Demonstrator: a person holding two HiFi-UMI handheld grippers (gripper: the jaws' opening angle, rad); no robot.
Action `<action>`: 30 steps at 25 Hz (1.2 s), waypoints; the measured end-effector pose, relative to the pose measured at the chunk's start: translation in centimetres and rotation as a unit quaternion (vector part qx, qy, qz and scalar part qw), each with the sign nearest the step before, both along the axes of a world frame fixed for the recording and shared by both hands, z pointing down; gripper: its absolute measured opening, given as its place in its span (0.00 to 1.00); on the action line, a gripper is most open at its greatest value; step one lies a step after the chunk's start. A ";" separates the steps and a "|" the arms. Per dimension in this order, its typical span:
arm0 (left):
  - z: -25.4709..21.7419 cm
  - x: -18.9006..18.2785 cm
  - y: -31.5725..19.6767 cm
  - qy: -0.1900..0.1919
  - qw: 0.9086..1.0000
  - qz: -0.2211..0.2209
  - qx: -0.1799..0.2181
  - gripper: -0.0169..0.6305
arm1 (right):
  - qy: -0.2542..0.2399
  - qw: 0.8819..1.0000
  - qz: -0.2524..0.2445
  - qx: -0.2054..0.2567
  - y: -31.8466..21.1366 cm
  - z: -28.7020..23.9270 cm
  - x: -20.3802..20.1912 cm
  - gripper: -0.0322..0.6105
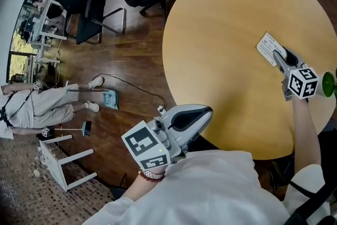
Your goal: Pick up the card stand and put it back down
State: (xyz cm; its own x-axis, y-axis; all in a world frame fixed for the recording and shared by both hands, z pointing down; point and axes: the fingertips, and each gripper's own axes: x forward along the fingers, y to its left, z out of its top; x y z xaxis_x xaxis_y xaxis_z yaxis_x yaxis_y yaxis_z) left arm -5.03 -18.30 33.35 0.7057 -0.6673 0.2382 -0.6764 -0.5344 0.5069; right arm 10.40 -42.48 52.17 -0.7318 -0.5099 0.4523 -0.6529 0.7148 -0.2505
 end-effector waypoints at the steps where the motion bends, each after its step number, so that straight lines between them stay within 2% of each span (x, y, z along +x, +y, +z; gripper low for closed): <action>1: 0.1 0.1 -0.2 -0.001 1.000 0.001 -0.001 0.00 | -0.003 1.000 -0.004 0.003 -0.1 0.1 -0.3 0.28; 3: 0.4 0.1 -0.6 -0.002 1.000 0.002 0.000 0.00 | -0.004 1.000 -0.011 0.002 -0.1 0.4 -0.6 0.13; 6: 1.0 0.0 -0.8 -0.009 1.000 0.006 0.002 0.00 | -0.007 1.000 -0.023 -0.007 0.2 0.7 -1.1 0.09; 10: 0.6 0.2 0.2 -0.016 1.000 0.016 0.014 0.00 | -0.024 0.999 -0.028 0.013 2.2 -1.7 -0.9 0.08; 17: -1.9 1.1 4.1 -0.018 0.997 0.045 0.064 0.00 | -0.099 0.993 -0.013 0.058 11.6 -11.3 0.7 0.08; 20: -2.8 1.1 7.2 -0.024 0.995 0.062 0.079 0.00 | -0.121 0.991 -0.006 0.058 17.6 -15.0 1.0 0.08; 25: -4.9 1.4 10.7 -0.014 0.989 0.107 0.103 0.00 | -0.119 0.990 0.021 0.070 25.4 -20.4 2.2 0.08; 30: -5.2 0.6 18.1 -0.008 0.983 0.145 0.116 0.00 | -0.121 0.987 0.056 0.094 35.9 -23.7 1.4 0.08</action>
